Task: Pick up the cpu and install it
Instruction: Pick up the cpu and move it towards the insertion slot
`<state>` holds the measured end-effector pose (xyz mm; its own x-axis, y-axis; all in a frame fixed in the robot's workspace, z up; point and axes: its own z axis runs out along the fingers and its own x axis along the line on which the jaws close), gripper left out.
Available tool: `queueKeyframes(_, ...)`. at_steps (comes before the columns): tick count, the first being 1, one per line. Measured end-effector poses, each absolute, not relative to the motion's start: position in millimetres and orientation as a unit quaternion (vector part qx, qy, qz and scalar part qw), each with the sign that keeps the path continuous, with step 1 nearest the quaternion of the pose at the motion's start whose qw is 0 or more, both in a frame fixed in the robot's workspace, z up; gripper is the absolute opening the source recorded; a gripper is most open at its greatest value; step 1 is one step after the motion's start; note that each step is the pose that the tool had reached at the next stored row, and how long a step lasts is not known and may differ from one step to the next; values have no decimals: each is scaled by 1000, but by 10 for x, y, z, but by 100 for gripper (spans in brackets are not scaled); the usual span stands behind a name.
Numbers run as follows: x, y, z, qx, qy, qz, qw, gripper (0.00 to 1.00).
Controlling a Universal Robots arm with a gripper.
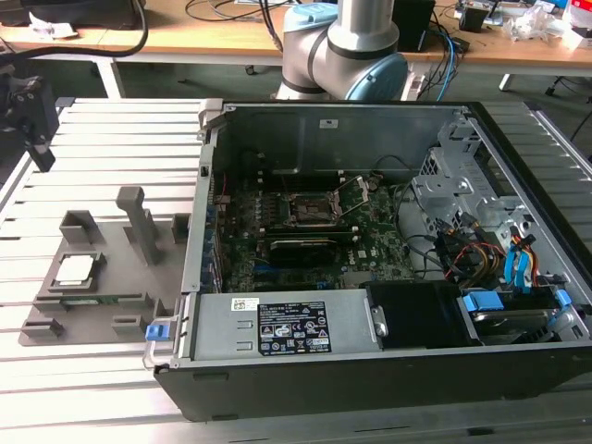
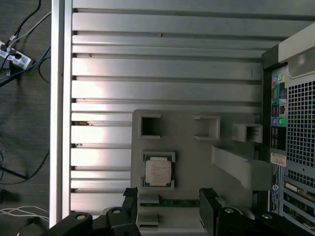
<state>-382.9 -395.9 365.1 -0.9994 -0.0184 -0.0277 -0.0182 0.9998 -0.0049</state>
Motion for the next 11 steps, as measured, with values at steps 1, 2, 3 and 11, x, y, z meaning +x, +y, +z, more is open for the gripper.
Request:
queueKeyframes(1,-3828,-3959,3647,-9,1000,-2,14,62)
queueKeyframes(2,-3828,-3959,3643,-9,1000,-2,14,62)
queueKeyframes(3,-3828,-3959,3637,-9,1000,-2,14,62)
queueKeyframes(11,-3828,-3960,3590,-9,1000,-2,14,62)
